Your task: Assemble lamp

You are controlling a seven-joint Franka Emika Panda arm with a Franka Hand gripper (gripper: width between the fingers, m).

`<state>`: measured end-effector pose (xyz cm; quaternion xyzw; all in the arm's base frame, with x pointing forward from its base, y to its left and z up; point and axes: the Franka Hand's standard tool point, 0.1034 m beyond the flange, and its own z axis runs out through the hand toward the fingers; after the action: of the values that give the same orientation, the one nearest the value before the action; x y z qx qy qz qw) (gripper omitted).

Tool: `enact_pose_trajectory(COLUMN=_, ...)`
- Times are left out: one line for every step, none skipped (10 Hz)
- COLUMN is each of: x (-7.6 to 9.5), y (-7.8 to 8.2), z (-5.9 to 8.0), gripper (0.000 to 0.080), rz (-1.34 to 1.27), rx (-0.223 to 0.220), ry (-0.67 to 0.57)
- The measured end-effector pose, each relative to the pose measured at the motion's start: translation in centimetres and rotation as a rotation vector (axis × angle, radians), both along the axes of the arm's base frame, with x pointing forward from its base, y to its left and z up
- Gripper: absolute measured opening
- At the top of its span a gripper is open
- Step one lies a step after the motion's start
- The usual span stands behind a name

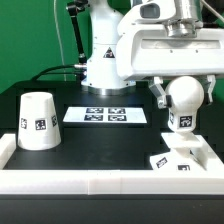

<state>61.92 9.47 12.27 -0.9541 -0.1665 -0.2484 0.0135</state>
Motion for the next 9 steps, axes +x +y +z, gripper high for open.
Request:
enact_pose_trajectory(x=-0.20, y=0.02, z=-0.27, gripper=0.0576, rz=0.000, rx=-0.001, ry=-0.008)
enact_pose_trajectory(x=-0.46, y=0.06, z=-0.35, gripper=0.0576, rz=-0.001, rx=-0.004, ry=-0.031)
enact_pose_trajectory(x=-0.67, y=0.10, z=-0.40, gripper=0.0576, rz=-0.001, rx=-0.006, ry=-0.042)
enact_pose_trajectory(x=-0.64, y=0.05, z=-0.39, gripper=0.0585, rz=-0.001, rx=-0.006, ry=-0.042)
enact_pose_trajectory(x=-0.65, y=0.04, z=-0.41, gripper=0.0585, rz=-0.001, rx=-0.006, ry=-0.041)
enact_pose_trajectory(x=-0.65, y=0.04, z=-0.41, gripper=0.0674, rz=-0.001, rx=-0.006, ry=-0.041)
enact_pose_trajectory(x=-0.66, y=0.03, z=-0.41, gripper=0.0695, rz=-0.001, rx=-0.006, ry=-0.041)
enact_pose_trajectory(x=-0.66, y=0.03, z=-0.42, gripper=0.0695, rz=-0.001, rx=-0.006, ry=-0.041)
enact_pose_trajectory(x=-0.66, y=0.03, z=-0.42, gripper=0.0698, rz=-0.002, rx=-0.006, ry=-0.041)
